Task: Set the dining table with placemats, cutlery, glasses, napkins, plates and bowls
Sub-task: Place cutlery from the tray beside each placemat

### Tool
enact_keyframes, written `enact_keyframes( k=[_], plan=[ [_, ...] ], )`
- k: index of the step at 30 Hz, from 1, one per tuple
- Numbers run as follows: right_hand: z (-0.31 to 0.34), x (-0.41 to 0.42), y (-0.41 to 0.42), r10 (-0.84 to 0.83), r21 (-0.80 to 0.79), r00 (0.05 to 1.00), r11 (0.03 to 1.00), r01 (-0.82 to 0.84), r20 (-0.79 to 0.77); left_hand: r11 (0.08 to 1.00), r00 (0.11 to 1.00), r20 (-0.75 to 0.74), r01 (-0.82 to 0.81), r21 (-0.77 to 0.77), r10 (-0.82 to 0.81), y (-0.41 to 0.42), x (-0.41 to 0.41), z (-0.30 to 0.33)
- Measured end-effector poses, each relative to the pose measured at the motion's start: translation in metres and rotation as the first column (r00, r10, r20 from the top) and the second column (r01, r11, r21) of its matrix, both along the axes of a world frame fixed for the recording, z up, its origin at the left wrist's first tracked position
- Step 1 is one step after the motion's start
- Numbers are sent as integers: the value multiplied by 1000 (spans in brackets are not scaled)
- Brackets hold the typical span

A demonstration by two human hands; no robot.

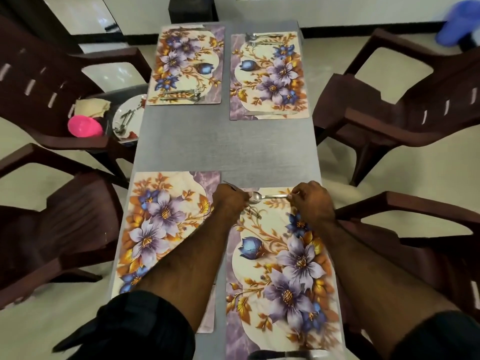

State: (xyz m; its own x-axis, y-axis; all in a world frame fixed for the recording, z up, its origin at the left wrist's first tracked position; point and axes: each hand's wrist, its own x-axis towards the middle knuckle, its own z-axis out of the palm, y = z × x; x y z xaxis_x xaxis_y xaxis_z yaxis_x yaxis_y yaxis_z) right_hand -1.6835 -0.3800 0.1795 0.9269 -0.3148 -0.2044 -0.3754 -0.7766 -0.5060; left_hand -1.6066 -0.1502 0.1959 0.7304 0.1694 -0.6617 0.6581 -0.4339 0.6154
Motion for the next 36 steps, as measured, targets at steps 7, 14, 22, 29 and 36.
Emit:
enact_keyframes(
  k=[7,14,22,29,36],
  plan=[
    [1,6,-5,-10,9,1000,1000,10,-18,995,995,-78,-65,-77,59,-8,9,5],
    [12,2,-1,-99,-3,994,995,99,46,988,996,30,-78,-132,83,8,5,13],
    [49,-14,38,68,673,997,739,-26,-36,735,992,-72,-127,-666,106,8,-21,72],
    [47,-38,6,-80,552,996,833,40,50,783,998,-62,-60,-619,27,12,-42,81],
    [35,-60,-18,-75,461,997,885,63,7,907,995,-99,-48,-419,6,12,-57,63]
  ],
)
